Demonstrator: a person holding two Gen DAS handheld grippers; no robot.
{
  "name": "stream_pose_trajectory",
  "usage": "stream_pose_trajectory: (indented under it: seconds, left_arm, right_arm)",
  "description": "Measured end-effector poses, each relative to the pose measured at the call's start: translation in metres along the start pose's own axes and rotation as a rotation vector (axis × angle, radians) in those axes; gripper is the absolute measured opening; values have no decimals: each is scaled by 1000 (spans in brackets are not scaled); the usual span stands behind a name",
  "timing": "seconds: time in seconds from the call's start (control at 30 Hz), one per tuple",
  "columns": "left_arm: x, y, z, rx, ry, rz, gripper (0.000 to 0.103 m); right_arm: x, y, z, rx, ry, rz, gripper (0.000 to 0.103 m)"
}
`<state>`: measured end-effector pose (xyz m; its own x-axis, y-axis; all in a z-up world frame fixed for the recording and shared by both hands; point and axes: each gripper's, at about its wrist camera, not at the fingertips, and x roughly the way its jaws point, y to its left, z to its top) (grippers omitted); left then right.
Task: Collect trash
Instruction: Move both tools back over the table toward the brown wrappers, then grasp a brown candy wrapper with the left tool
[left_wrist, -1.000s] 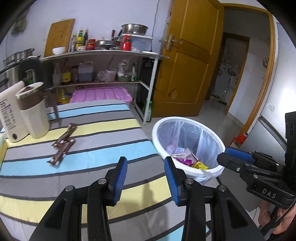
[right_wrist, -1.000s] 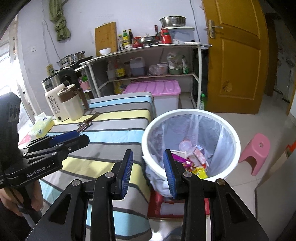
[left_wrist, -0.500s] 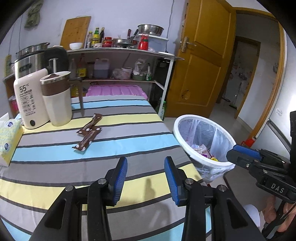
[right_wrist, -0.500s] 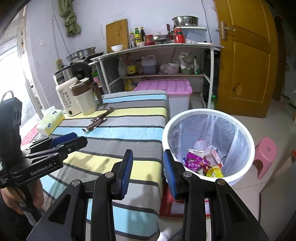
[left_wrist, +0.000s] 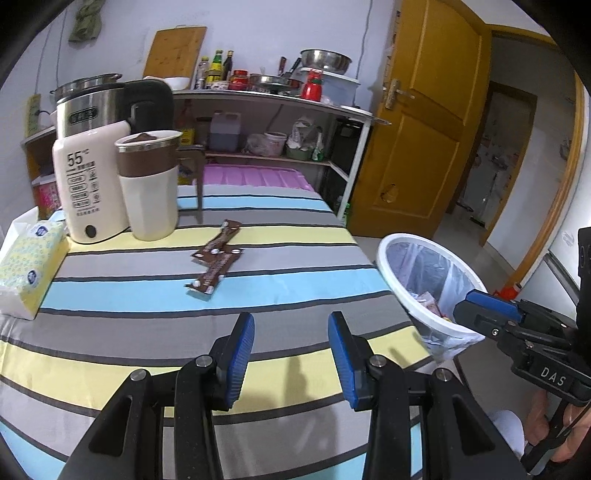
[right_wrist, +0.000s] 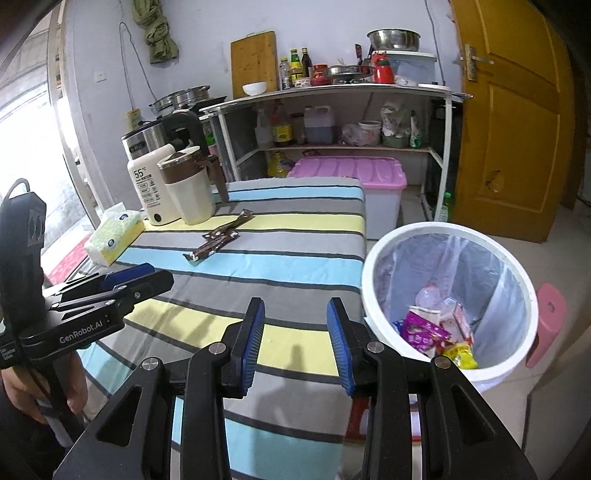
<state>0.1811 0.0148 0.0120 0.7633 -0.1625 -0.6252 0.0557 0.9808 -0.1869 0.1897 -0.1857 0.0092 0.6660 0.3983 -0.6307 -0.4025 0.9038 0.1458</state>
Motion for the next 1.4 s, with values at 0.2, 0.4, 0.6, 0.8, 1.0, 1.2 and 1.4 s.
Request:
stream_pose_trajectory:
  seconds: [0.2,0.4,0.6,0.8,1.0,1.2,1.4]
  left_arm:
    - [3,21,2,-17,1,49,41]
    - [15,39,6,-12,20,87,41]
    - [39,49,16,14,53,94,41]
    - [75,55,28,55,91,113,41]
    - [109,58,37,74,124,126,41]
    - [130,57,41,74,180,130,32]
    - [130,56,38,74,192,140,19]
  right_arm:
    - [14,6,5,4,13,32,37]
    - [27,9,8,17,22,61,41]
    - [37,9,11,16,33,71,41]
    - [45,8,14,15,51,71,41]
    - [52,6,14,8,66,66,41]
    - [59,5,18,6,76,59,41]
    - [64,6,20,13,87,56,41]
